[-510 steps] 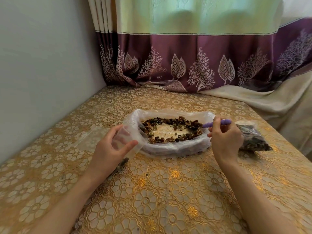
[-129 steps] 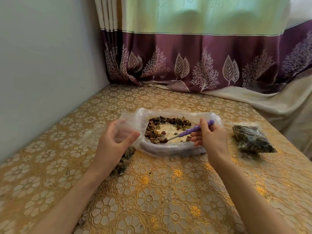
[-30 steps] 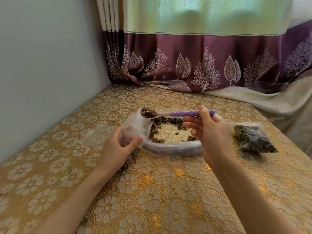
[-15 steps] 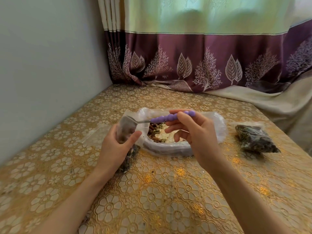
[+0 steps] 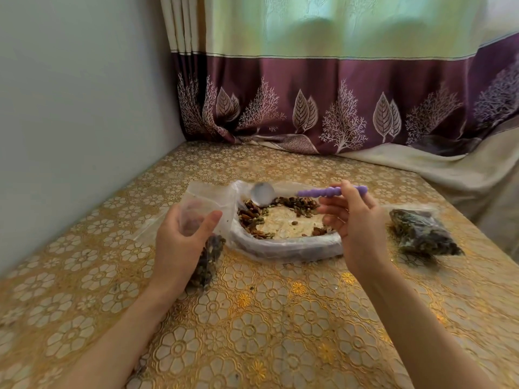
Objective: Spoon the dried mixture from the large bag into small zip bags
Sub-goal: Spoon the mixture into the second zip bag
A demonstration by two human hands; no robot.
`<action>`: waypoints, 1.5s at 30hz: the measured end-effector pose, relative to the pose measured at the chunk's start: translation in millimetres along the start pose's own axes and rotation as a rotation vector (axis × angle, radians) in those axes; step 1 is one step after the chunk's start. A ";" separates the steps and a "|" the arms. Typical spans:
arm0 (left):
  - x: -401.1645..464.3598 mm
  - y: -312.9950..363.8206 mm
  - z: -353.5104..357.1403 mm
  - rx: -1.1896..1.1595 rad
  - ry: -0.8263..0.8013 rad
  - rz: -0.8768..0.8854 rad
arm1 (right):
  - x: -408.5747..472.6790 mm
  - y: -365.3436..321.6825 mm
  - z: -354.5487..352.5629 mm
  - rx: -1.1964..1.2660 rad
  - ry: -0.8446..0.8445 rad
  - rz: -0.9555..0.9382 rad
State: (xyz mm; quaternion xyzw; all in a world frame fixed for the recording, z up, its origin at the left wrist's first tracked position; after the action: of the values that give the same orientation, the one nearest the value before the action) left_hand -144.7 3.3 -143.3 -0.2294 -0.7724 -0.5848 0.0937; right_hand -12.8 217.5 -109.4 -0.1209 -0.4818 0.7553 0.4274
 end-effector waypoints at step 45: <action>-0.4 -3.2 14.8 0.134 -0.224 0.030 | 6.3 5.0 -12.5 -0.132 0.125 -0.017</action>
State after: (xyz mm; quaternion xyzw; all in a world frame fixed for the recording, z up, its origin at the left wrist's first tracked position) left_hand -144.0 16.5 -150.6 -0.2980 -0.8119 -0.5011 0.0306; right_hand -11.7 229.3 -118.4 -0.1915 -0.5040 0.7092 0.4543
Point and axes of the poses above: each hand's wrist, its own x-axis towards the middle knuckle, its own z-axis out of the palm, y = z × x, the point moved 4 cm from there along x, towards the middle knuckle, and after that the axes turned 8 degrees about x, right-handed, at the moved point
